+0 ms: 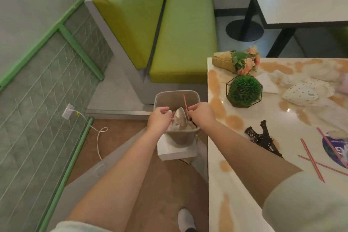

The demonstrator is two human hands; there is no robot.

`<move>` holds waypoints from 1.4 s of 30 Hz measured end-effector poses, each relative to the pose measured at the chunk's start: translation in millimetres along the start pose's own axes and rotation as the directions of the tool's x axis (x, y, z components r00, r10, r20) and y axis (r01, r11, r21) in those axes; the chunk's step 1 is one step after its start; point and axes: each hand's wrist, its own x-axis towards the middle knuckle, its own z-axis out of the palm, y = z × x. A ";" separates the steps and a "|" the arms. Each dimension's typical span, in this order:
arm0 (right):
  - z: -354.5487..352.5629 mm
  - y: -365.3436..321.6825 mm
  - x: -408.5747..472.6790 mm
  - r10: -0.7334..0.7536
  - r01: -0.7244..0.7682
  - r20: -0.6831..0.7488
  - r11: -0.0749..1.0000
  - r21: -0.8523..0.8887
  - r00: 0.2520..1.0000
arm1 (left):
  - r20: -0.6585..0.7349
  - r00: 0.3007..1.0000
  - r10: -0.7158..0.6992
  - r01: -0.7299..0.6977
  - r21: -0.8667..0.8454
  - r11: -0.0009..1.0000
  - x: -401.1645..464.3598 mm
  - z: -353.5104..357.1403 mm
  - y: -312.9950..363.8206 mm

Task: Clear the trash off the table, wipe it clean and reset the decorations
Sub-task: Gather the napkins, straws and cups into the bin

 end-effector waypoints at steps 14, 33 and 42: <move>-77.0 44.2 -50.0 -0.128 0.168 -0.164 0.953 0.254 0.978 | 0.123 0.980 0.157 -0.160 0.016 0.987 -55.9 64.2 39.5; -264.6 291.3 -106.6 0.139 -0.170 -0.230 0.978 -0.120 0.963 | 0.340 0.902 0.266 -0.386 0.362 0.849 -211.4 279.9 108.8; -288.8 338.2 -102.7 0.112 -0.155 -0.156 0.943 -0.296 0.981 | 0.372 0.909 0.189 -0.416 0.774 0.477 -216.1 351.6 85.2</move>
